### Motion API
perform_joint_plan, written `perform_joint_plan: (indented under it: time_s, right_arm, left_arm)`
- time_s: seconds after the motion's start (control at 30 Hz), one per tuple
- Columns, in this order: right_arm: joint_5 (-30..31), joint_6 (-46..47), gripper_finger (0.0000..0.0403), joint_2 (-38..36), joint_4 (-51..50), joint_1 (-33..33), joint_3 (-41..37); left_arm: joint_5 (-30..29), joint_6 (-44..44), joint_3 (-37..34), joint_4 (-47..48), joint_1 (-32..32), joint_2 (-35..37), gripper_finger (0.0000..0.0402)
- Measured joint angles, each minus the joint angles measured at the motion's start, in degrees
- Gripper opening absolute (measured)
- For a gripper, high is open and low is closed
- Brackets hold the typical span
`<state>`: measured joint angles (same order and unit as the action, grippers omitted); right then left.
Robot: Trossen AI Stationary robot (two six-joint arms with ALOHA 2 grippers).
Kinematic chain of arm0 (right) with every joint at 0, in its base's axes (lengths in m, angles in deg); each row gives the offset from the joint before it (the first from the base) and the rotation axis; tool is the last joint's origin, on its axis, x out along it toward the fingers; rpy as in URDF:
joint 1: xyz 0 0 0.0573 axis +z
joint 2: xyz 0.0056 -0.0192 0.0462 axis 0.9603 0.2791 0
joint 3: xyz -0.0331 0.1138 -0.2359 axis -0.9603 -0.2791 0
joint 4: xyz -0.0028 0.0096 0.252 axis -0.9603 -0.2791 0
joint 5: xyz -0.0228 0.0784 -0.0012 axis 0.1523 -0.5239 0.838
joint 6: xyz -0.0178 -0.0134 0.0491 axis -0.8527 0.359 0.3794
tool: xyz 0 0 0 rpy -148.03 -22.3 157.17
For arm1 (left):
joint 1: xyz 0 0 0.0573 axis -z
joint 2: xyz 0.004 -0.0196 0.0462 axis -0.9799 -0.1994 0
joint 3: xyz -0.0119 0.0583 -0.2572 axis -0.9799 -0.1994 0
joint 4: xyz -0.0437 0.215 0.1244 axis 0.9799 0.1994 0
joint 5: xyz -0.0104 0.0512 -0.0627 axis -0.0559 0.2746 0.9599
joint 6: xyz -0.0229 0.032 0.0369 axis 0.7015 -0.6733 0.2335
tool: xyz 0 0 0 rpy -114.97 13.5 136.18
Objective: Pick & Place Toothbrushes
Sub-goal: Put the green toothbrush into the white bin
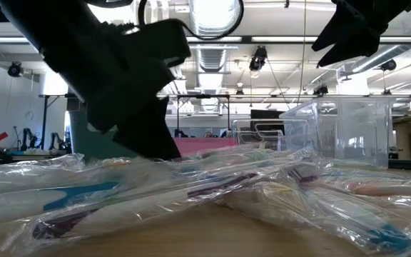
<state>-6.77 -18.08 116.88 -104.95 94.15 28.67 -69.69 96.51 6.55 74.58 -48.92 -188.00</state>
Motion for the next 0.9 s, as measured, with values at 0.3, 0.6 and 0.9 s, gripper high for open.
perform_joint_plan:
  time_s: [0.3, 0.6, 0.9]
  right_arm:
    - [0.0, 0.0, 0.0314, 0.0, 0.0, 0.0, -0.1]
    - [0.0, -0.2, 0.0288, 0.0, 0.2, 0.0, -0.1]
    - [-0.1, 2.5, 0.0268, 0.0, 6.2, 0.0, -0.1]
  left_arm:
    - [-4.9, -9.1, 1.5, 0.0, 0.0, 5.1, 0.0028]
    - [-12.6, -45.5, 3.9, -0.1, 0.0, 6.9, 0.0033]
    - [-18.0, -84.4, 3.8, 1.7, 0.0, 6.9, 0.0034]
